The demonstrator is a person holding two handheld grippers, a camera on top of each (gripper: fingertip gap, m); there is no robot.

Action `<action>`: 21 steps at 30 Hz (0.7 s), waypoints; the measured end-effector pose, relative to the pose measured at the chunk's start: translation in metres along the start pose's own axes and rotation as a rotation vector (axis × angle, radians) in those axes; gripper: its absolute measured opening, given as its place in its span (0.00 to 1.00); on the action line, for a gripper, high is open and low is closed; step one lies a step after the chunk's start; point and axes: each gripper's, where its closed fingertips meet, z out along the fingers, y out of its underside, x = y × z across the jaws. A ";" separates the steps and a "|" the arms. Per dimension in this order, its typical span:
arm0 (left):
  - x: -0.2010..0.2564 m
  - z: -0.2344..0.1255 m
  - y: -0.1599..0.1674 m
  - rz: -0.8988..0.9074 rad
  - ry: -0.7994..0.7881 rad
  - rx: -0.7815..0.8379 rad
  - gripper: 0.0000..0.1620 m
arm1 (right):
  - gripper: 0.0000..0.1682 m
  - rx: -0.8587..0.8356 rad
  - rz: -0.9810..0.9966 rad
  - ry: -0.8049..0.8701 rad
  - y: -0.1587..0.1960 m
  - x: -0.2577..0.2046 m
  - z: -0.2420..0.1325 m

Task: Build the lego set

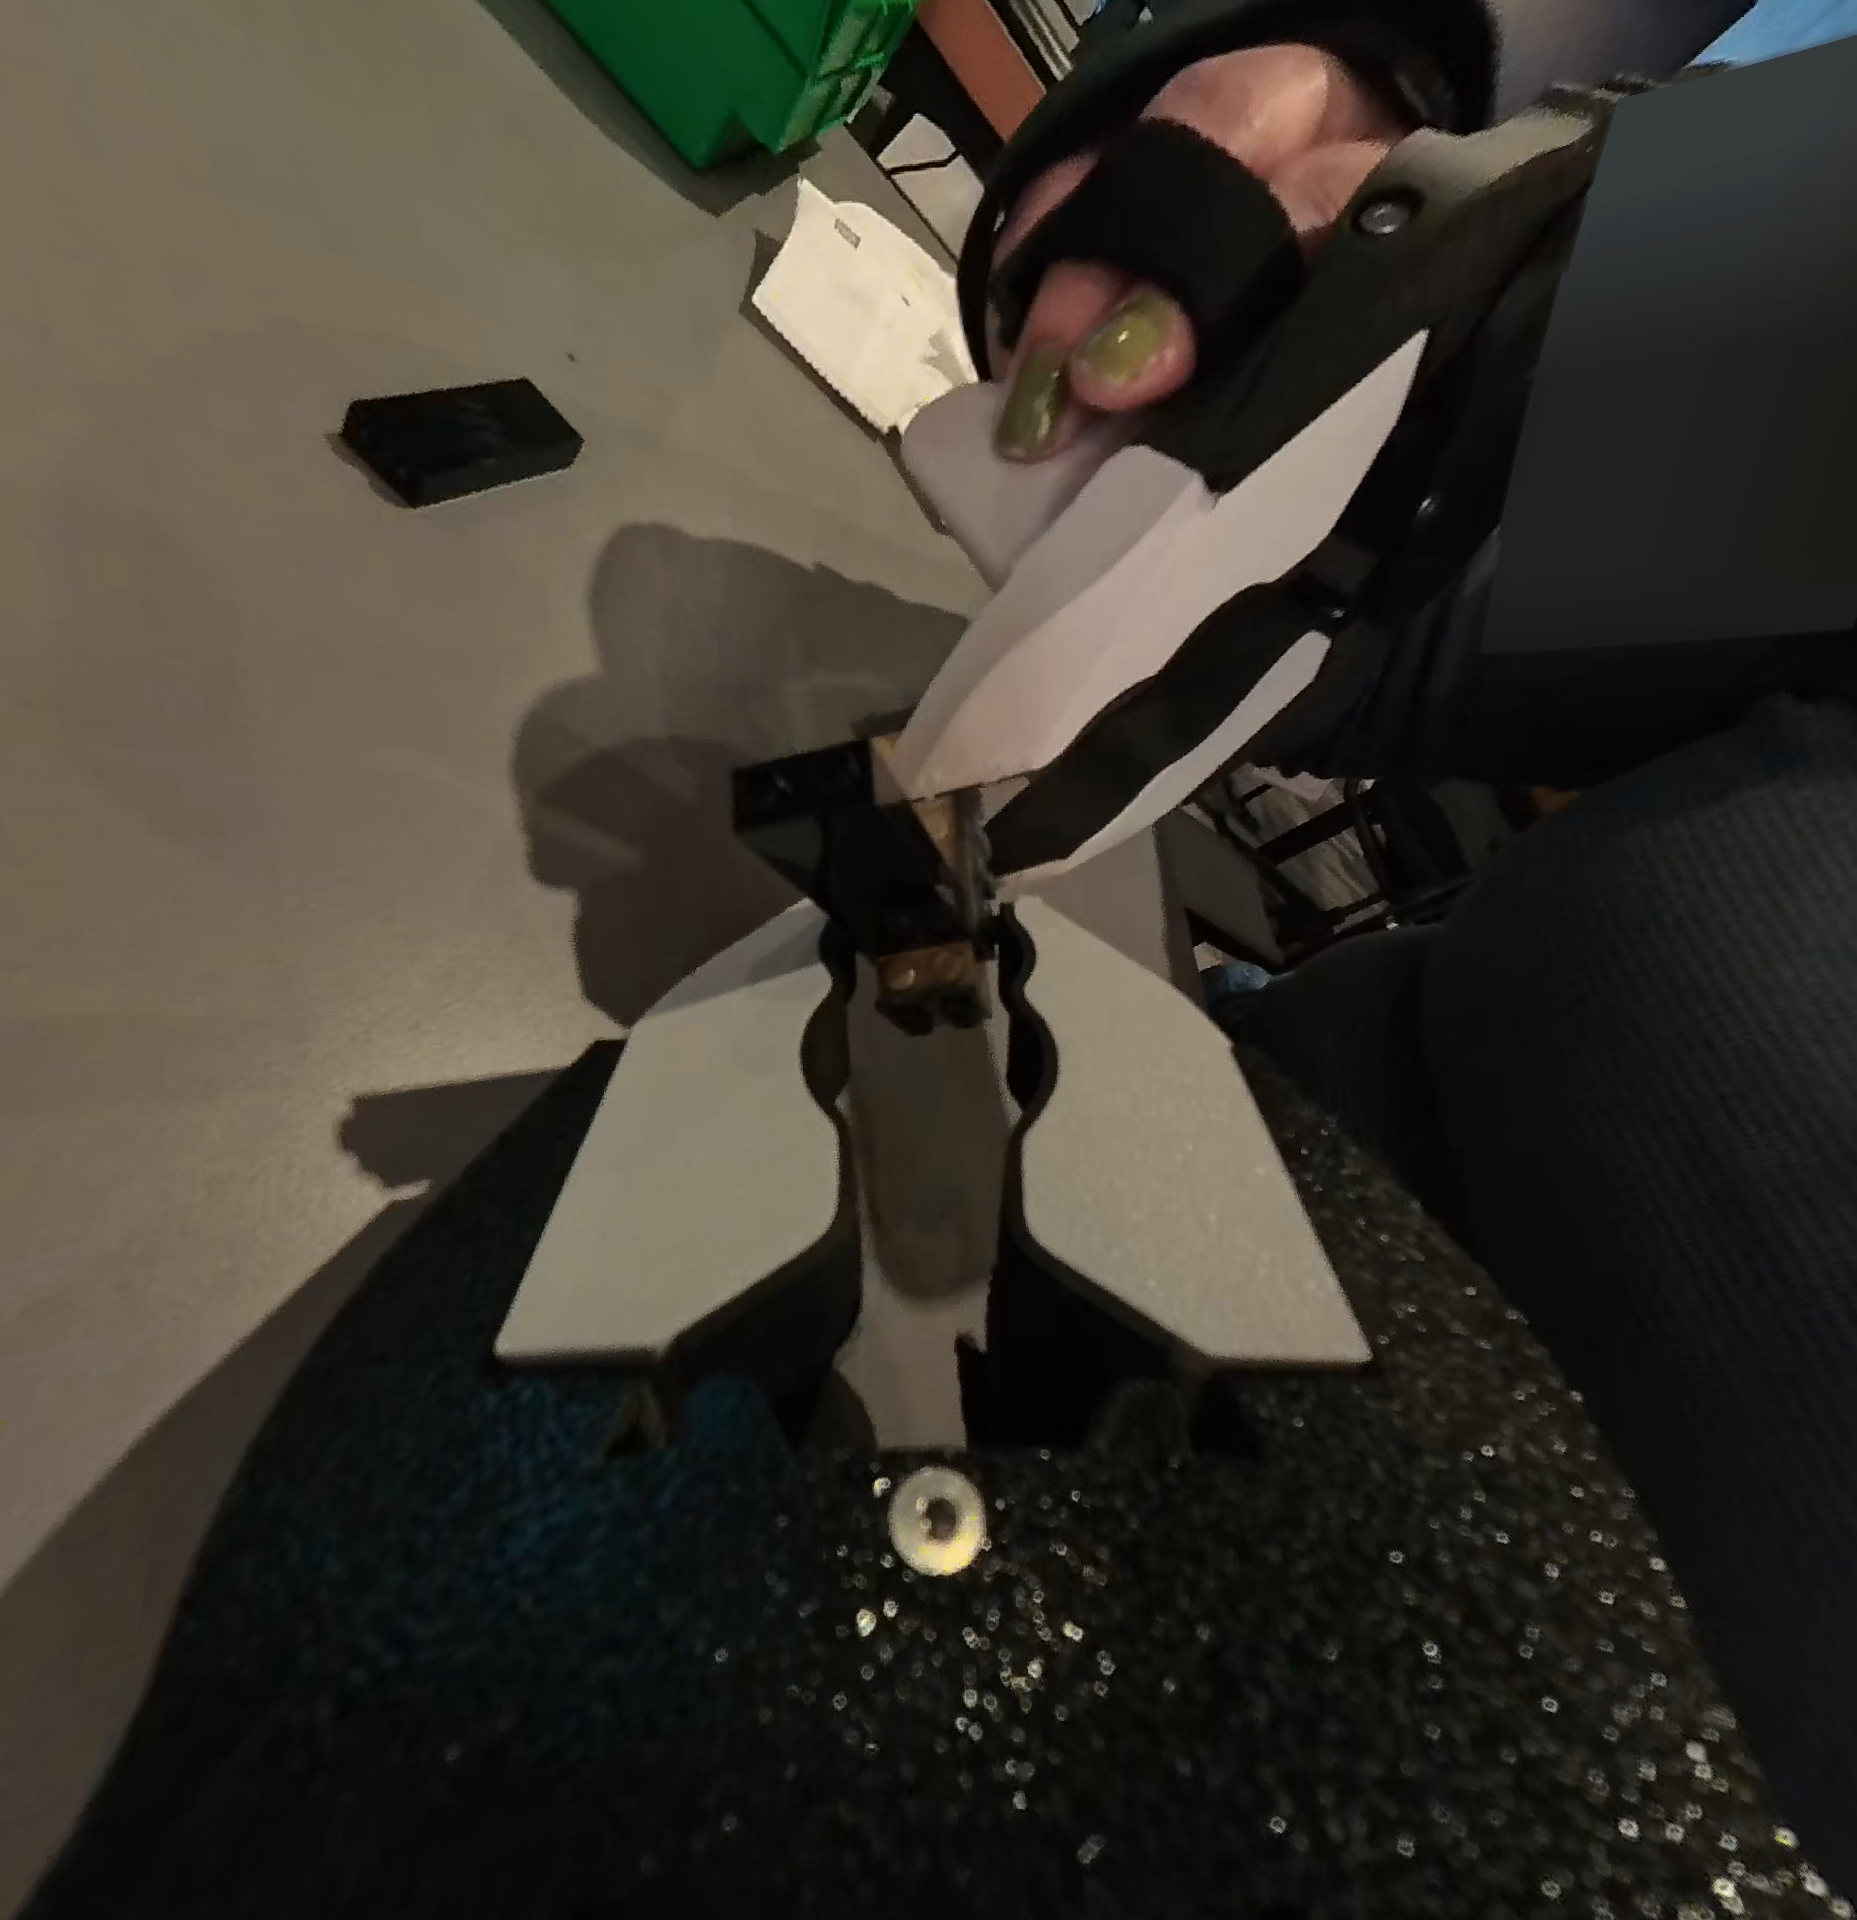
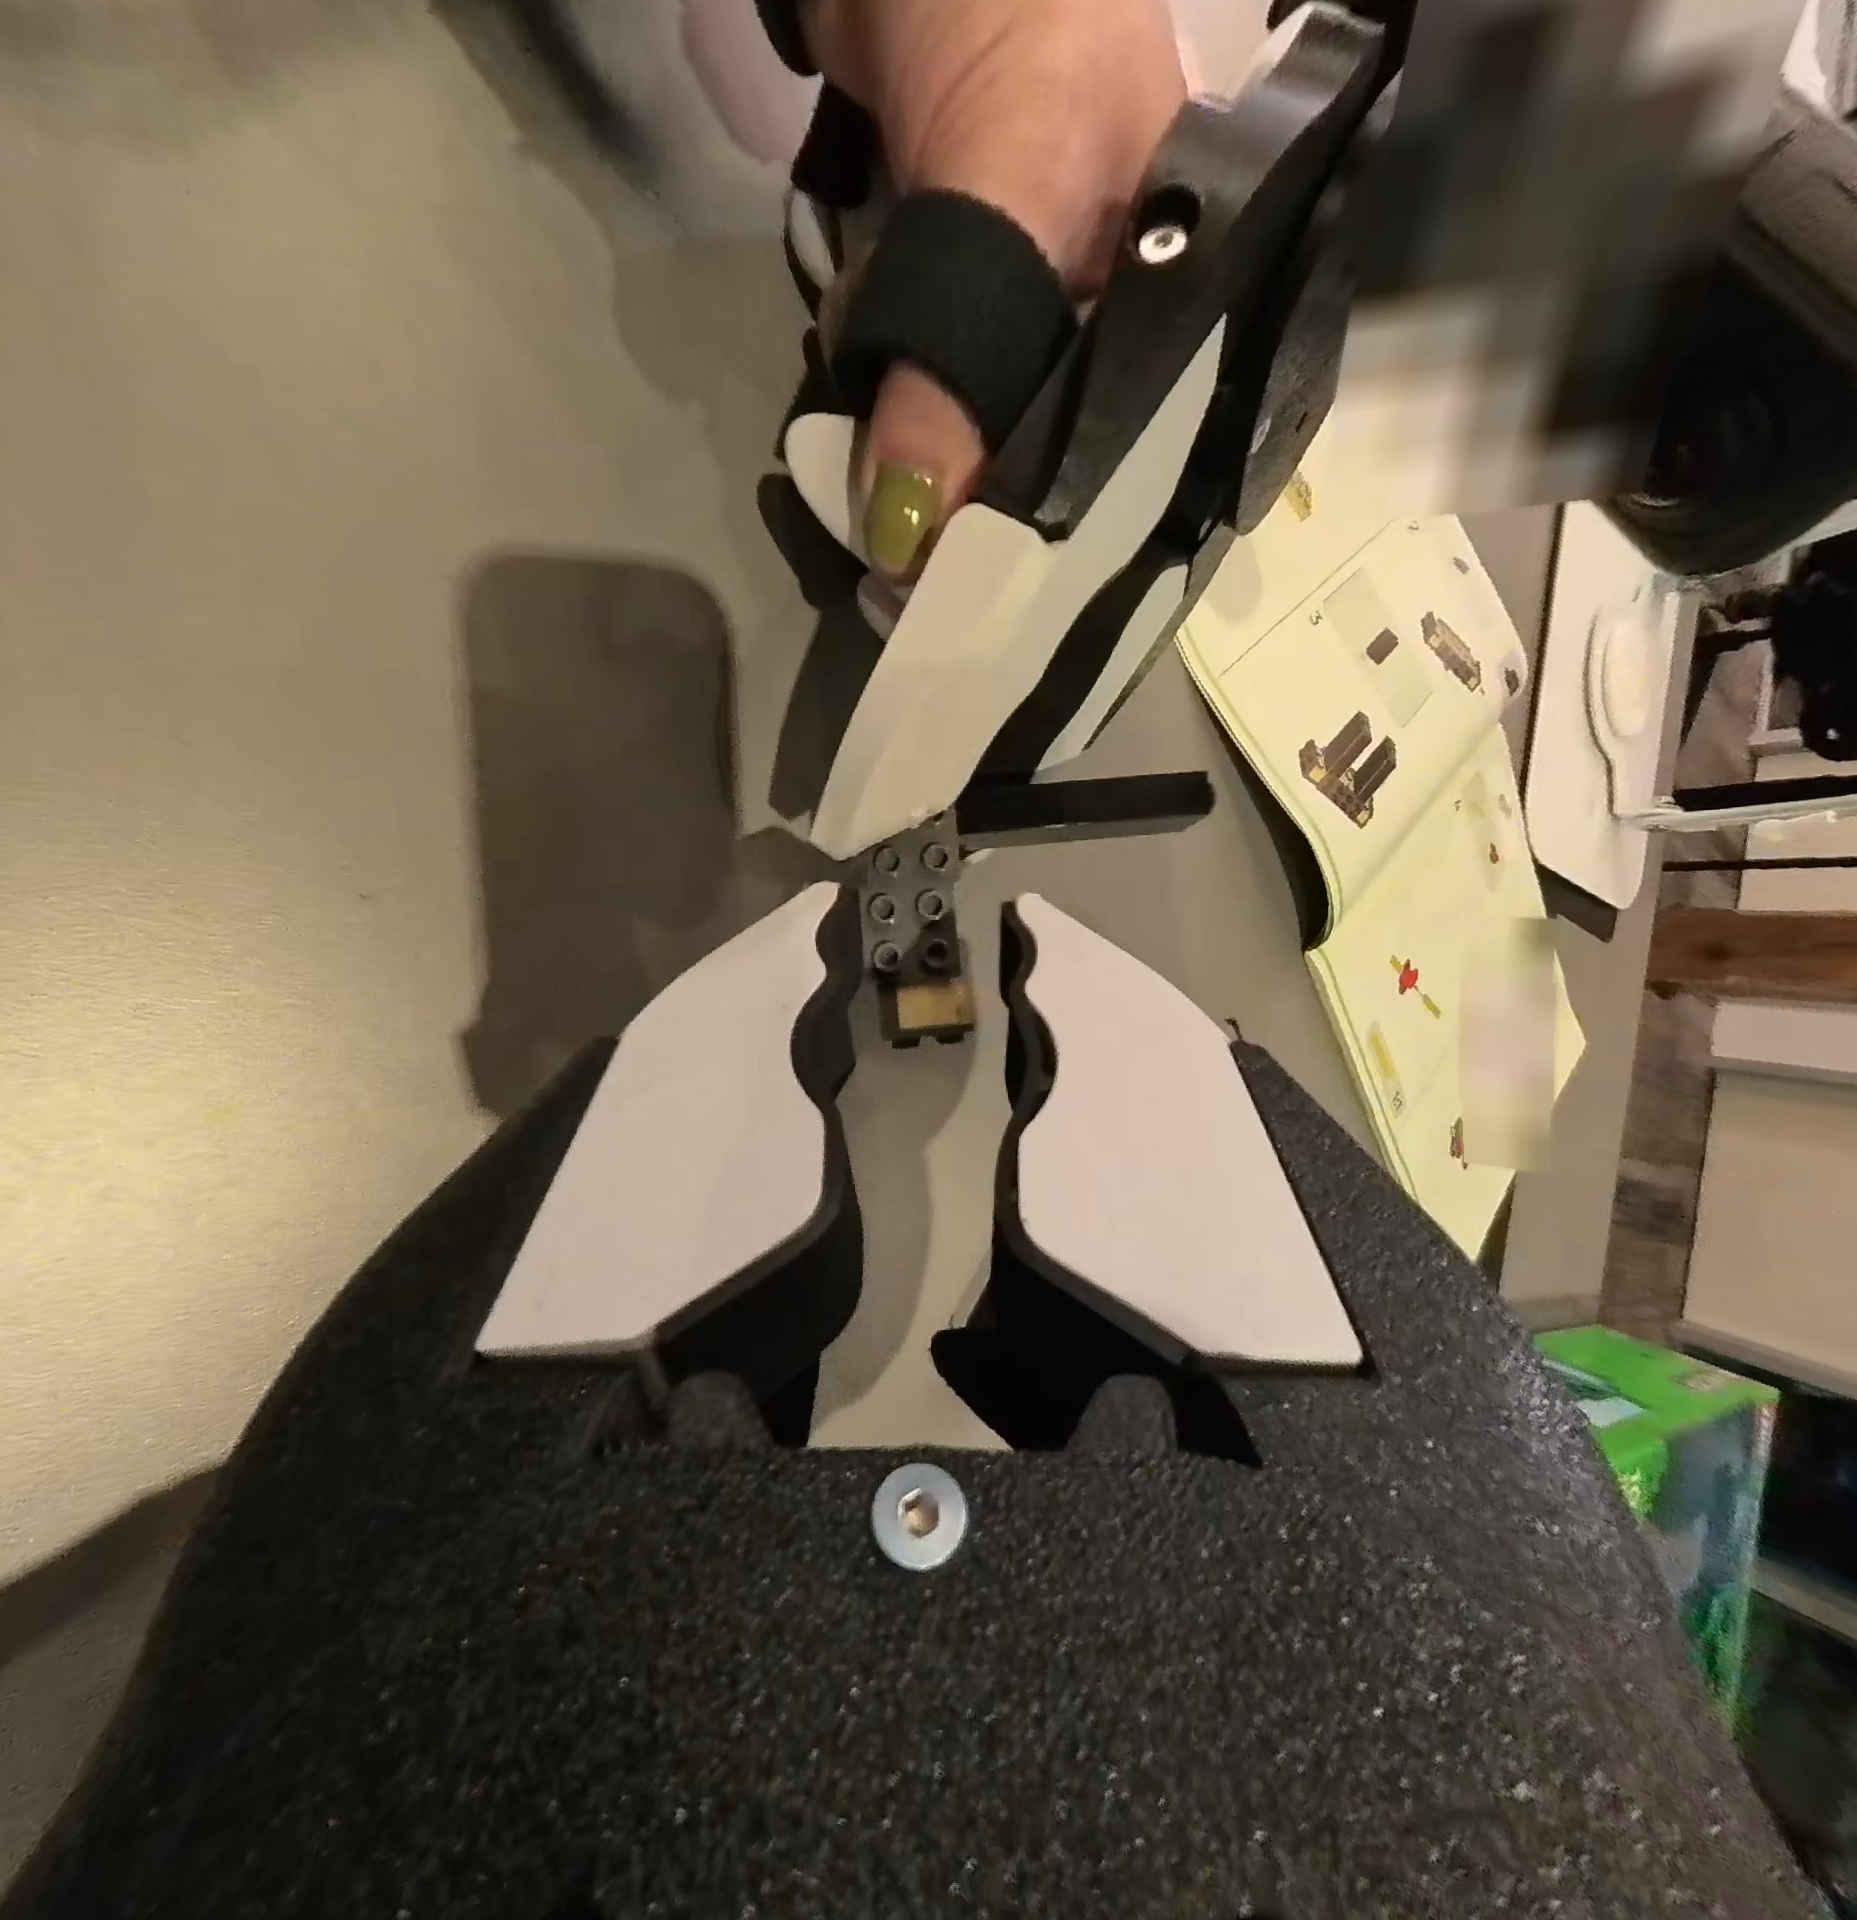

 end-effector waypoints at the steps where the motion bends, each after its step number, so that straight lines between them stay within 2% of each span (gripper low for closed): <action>1: 0.000 0.000 0.000 -0.005 0.003 0.001 0.16 | 0.15 -0.001 0.000 -0.002 0.000 0.000 0.000; 11: 0.000 0.001 0.001 -0.007 0.002 -0.011 0.16 | 0.12 -0.068 0.040 -0.088 0.003 -0.005 -0.002; 21: 0.001 0.004 0.005 0.037 -0.022 -0.038 0.16 | 0.11 -0.119 0.165 -0.224 0.004 -0.013 -0.003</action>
